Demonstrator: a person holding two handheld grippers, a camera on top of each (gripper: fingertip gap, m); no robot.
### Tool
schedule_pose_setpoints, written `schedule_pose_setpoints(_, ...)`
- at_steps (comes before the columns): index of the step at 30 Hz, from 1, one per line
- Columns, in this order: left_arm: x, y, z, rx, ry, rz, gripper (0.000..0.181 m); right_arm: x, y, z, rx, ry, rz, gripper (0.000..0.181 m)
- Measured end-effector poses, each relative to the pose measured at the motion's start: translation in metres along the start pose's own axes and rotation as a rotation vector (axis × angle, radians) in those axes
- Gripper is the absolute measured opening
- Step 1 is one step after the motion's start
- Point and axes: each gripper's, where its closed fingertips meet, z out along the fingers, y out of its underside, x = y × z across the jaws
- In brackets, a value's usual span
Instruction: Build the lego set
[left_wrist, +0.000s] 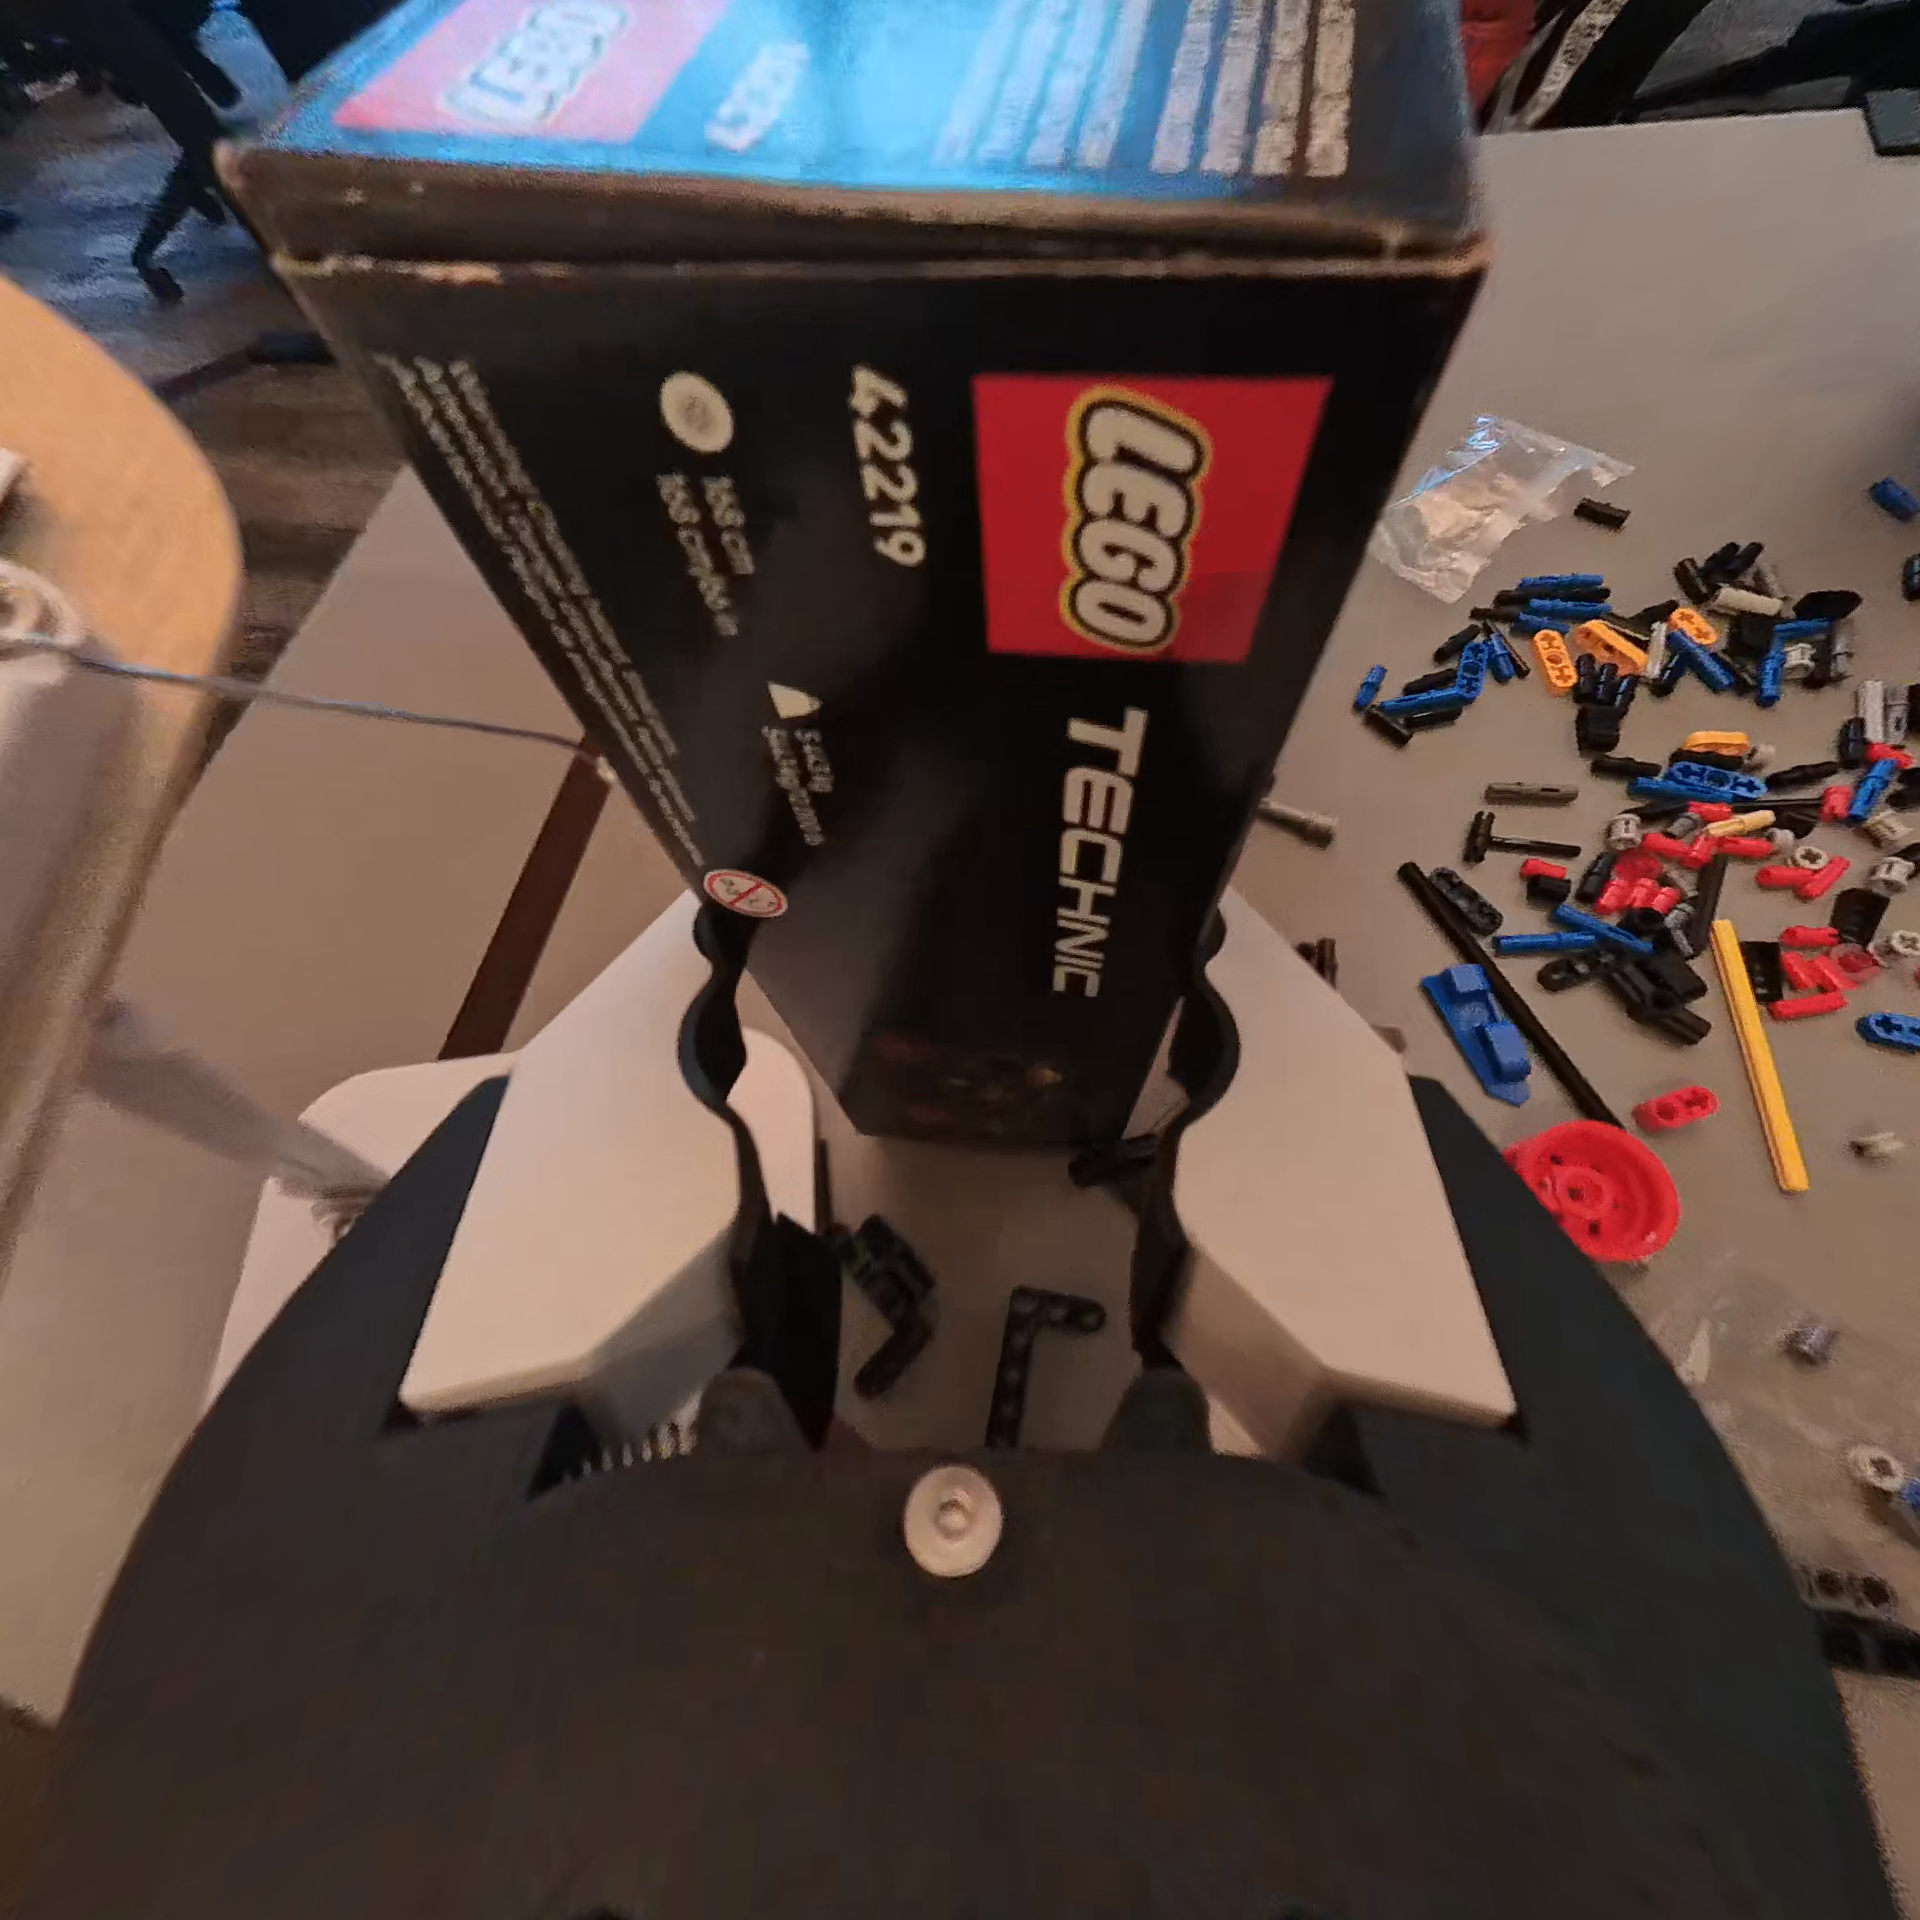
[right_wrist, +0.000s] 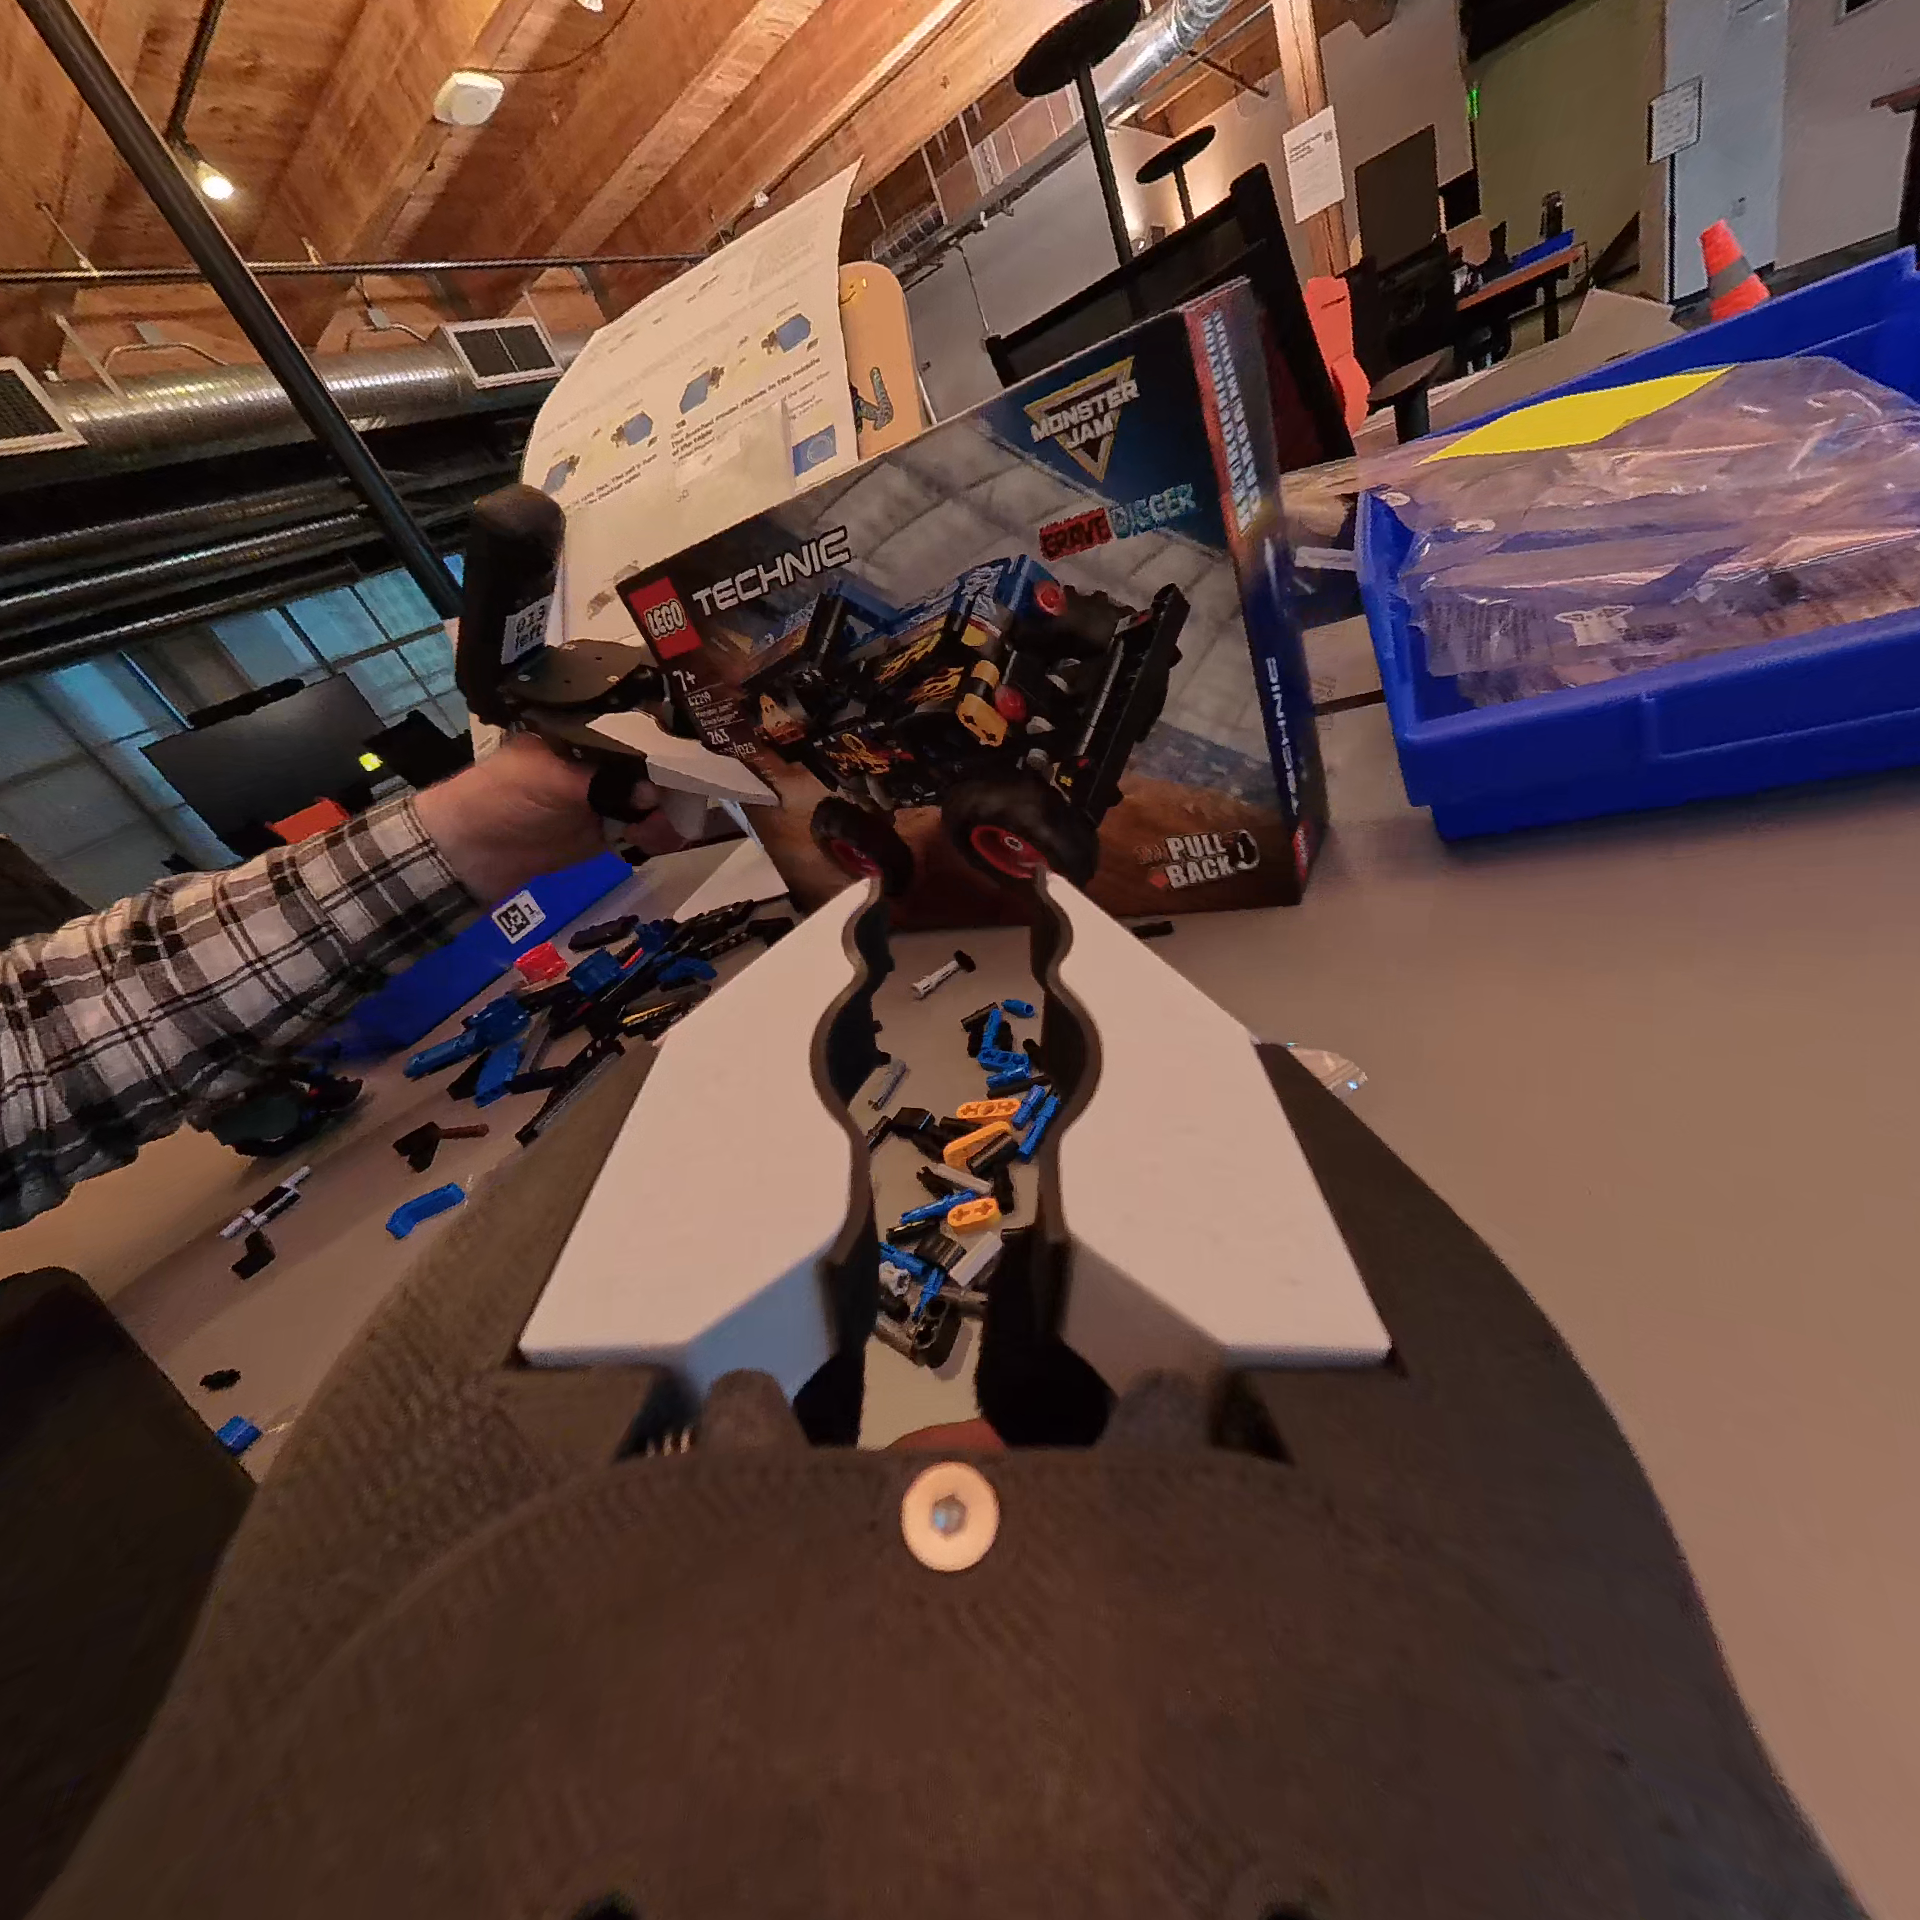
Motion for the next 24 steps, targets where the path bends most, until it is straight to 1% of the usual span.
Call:
schedule_pose_setpoints(5,-0.015,0.010,-0.027,-0.009,-0.081,-0.006,0.082,-0.001,0.000,0.000,0.000,-0.002,0.000,0.026)
schedule_pose_setpoints(8,-0.024,0.021,-0.033,-0.018,-0.112,-0.052,0.083,-0.001,0.000,0.001,0.001,-0.002,0.000,0.026)
schedule_pose_setpoints(10,-0.025,0.026,-0.027,-0.023,-0.119,-0.076,0.084,-0.001,0.000,0.001,-0.001,-0.002,0.000,0.026)
schedule_pose_setpoints(15,-0.028,0.018,-0.013,-0.035,-0.124,-0.044,0.084,0.000,0.000,0.001,0.003,-0.002,0.006,0.026)
schedule_pose_setpoints(20,-0.026,0.009,0.005,-0.025,-0.106,-0.060,0.084,0.000,0.000,0.001,0.002,-0.003,0.006,0.026)
schedule_pose_setpoints(24,-0.024,0.007,0.010,-0.017,-0.102,-0.062,0.084,-0.001,0.000,0.001,0.002,-0.005,0.004,0.026)
